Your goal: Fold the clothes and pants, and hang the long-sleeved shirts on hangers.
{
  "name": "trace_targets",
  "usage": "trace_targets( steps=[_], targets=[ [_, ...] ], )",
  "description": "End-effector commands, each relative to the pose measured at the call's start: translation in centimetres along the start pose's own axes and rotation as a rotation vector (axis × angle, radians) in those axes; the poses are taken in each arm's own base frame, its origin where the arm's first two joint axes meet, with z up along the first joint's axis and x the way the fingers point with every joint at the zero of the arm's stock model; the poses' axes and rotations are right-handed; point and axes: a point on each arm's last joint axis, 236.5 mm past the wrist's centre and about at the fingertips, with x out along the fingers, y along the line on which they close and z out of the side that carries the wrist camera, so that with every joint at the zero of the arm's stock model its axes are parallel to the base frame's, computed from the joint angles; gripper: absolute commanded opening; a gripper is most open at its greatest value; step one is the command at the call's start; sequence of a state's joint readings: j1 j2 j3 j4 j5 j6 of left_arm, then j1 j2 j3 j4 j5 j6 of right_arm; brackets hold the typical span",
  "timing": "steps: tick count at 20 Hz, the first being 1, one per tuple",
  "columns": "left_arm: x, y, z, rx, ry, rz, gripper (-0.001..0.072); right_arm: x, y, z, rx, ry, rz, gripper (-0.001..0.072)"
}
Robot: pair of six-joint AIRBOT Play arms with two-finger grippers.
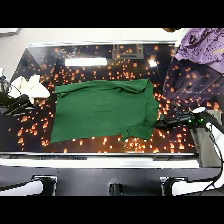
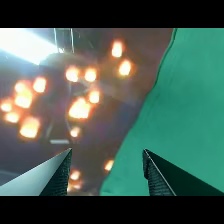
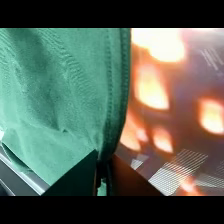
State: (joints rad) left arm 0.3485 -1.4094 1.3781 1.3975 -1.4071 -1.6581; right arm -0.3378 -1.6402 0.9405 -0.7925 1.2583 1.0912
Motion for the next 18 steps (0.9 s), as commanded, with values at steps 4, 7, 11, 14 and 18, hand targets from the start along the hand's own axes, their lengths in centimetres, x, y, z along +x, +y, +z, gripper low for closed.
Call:
trace_targets(
  steps=[4,7,11,14,18],
  targets=[
    [2.4,0.9,-4.9,-0.143,0.071,-0.272,0.0515,-0.8,0.4,0.9,-0.036,-0.057,-0.027,0.0033],
    [6.0,2.5,-11.3,-0.282,0.217,-0.381,0.0515,-1.3,0.8,1.0,-0.053,-0.070,-0.028,0.0033],
    [8.6,1.7,-15.1,-0.301,0.279,-0.448,0.0515,-1.3,0.9,0.9,-0.050,-0.066,-0.023,0.0032],
    [9.5,1.6,-16.2,-0.303,0.293,-0.441,0.0515,-1.3,0.9,1.0,-0.020,-0.071,-0.024,0.0032],
    [10.0,1.4,-16.5,-0.303,0.306,-0.440,0.0515,-1.3,0.9,0.9,-0.012,-0.070,-0.023,0.0032]
  ],
)
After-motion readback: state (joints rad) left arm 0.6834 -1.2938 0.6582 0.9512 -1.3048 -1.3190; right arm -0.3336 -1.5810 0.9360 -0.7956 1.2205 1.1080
